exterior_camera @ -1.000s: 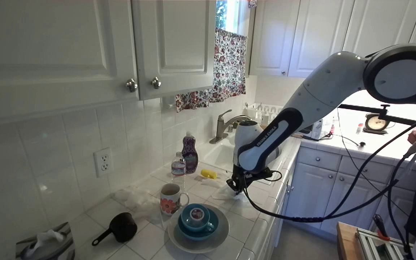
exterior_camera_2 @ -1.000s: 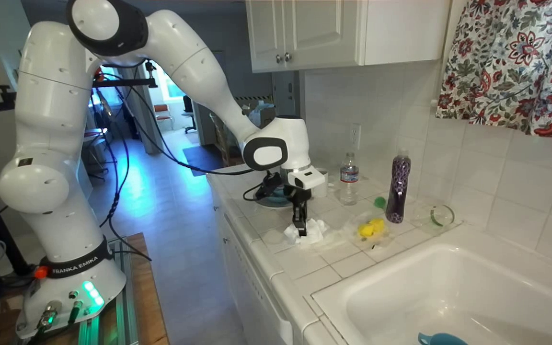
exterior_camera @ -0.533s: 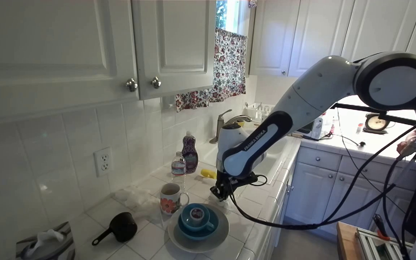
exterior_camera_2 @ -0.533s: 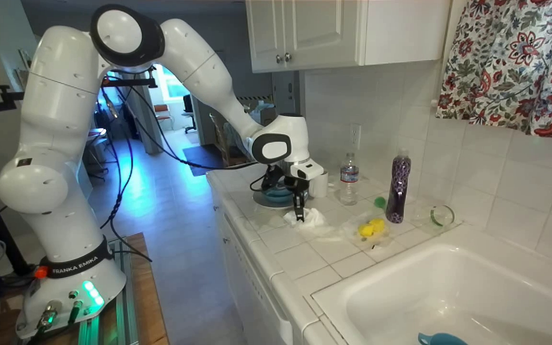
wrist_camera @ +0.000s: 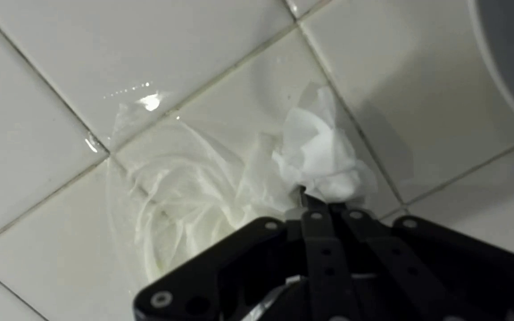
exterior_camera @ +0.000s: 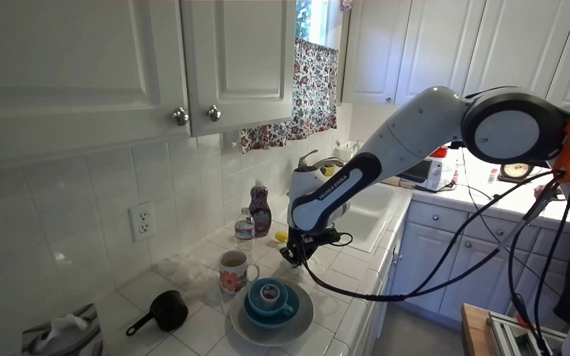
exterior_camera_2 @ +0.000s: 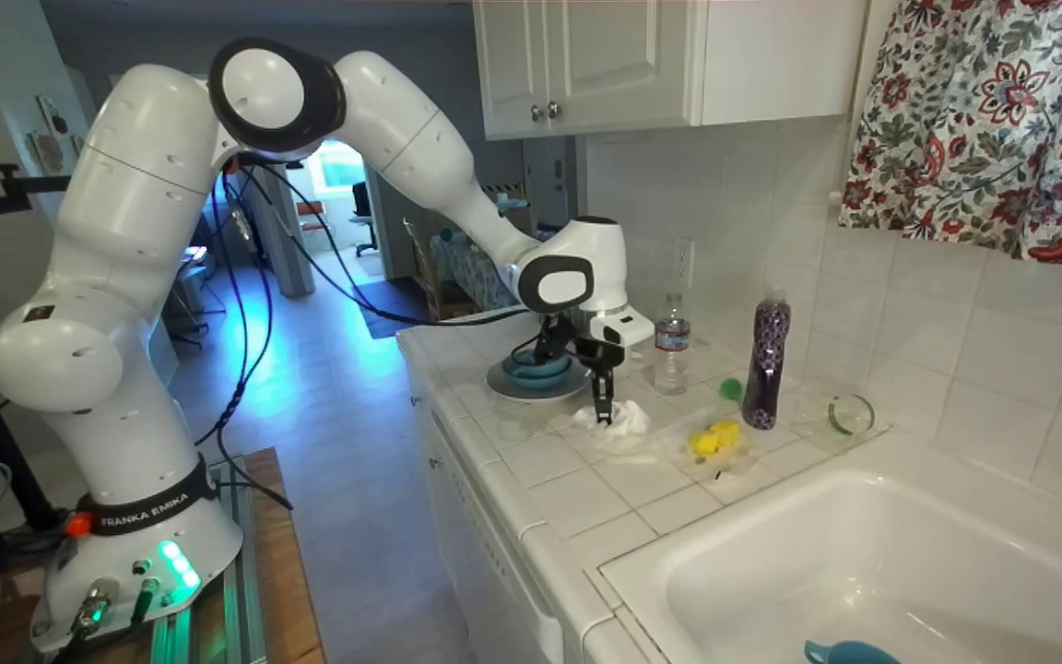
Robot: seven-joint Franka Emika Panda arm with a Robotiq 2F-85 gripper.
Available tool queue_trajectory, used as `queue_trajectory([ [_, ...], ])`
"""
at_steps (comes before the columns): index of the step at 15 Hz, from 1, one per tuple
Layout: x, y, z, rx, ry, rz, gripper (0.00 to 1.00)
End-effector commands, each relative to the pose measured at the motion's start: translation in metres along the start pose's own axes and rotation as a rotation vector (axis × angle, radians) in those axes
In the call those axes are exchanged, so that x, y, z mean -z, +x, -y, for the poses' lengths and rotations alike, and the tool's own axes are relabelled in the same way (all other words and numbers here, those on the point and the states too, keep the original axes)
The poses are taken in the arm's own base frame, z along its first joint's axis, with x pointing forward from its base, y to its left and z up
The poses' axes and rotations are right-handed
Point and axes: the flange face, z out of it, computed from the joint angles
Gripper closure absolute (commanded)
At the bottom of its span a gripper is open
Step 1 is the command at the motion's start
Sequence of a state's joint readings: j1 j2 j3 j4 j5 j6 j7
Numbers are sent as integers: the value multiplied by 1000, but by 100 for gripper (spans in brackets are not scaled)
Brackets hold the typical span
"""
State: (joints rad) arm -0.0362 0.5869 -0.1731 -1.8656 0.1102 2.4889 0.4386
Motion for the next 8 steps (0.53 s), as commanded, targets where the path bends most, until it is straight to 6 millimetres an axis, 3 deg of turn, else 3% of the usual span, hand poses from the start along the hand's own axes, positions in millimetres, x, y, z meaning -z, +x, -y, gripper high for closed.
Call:
queue_trajectory([
  [1, -9, 17, -27, -87, -24, 37, 99],
  [5, -11, 13, -74, -156, -115, 74, 99],
  [8, -15, -4, -77, -71, -139, 142, 99],
])
